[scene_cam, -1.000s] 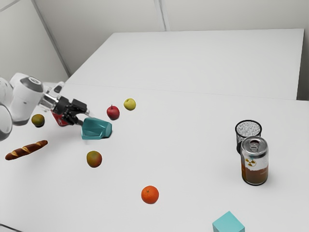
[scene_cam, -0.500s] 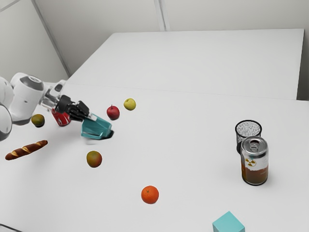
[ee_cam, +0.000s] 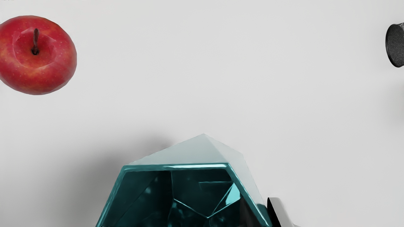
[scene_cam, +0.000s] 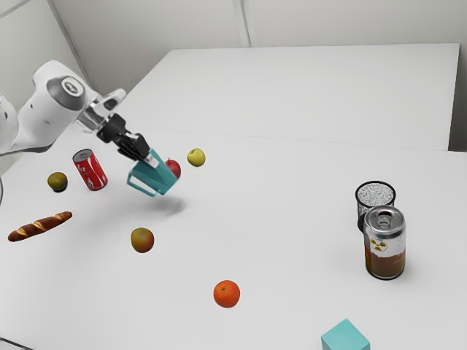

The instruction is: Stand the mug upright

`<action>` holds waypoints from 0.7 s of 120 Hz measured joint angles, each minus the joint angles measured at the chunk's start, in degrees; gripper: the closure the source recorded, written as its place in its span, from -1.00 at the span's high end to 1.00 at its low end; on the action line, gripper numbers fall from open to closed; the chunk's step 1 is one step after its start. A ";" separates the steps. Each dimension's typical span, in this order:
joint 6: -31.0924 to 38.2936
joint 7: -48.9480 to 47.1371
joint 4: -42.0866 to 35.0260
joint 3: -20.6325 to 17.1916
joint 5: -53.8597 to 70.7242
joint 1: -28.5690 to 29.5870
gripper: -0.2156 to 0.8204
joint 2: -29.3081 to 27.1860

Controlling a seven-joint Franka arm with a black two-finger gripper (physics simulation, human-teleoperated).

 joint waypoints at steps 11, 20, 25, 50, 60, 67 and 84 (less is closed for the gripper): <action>2.34 -3.45 0.00 -1.98 8.29 -1.30 -0.91 -0.88; 4.00 -6.42 -0.01 -2.78 14.03 -2.41 -0.91 -1.20; 4.84 -8.07 -0.05 -3.28 16.78 -2.89 -0.91 -1.42; 9.74 -15.54 -4.06 -6.44 25.87 -4.16 -0.92 -3.32; 11.20 -18.56 -4.85 -7.49 29.04 -4.79 -0.92 -3.75; 12.57 -20.50 -6.06 -8.06 30.69 -4.91 -0.92 -3.67; 15.74 -24.57 -7.27 -9.36 34.38 -4.90 -0.92 -1.79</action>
